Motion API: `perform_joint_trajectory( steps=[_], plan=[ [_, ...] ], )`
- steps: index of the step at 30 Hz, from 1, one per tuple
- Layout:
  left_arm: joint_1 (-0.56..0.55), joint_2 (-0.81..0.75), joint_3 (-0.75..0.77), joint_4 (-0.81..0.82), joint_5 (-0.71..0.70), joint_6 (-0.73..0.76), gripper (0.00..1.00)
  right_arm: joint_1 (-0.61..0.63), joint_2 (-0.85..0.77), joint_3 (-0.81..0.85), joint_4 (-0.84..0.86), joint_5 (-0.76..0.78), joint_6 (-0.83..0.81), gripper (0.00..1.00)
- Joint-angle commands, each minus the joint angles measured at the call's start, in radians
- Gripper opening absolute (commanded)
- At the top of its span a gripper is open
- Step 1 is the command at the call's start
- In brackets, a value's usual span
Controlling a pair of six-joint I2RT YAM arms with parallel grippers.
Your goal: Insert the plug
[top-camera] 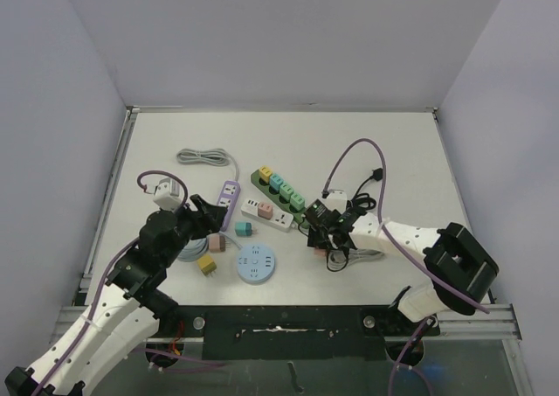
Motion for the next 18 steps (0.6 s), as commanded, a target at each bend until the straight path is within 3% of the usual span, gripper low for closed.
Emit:
perform_joint_trajectory(
  steps=[1,12,14,18],
  plan=[
    [0.000,-0.014,-0.002,0.069,0.010,0.004,0.65,0.017,0.024,0.028,-0.012,0.053,0.031,0.49],
    [0.001,0.014,-0.030,0.154,0.085,0.026,0.65,0.010,-0.023,0.053,0.051,-0.005,-0.036,0.40],
    [0.000,0.019,-0.050,0.206,0.133,0.074,0.65,-0.012,-0.052,0.040,0.121,-0.083,-0.110,0.40],
    [-0.001,0.008,-0.118,0.349,0.207,0.127,0.65,-0.109,-0.119,-0.015,0.285,-0.397,-0.245,0.41]
  ],
)
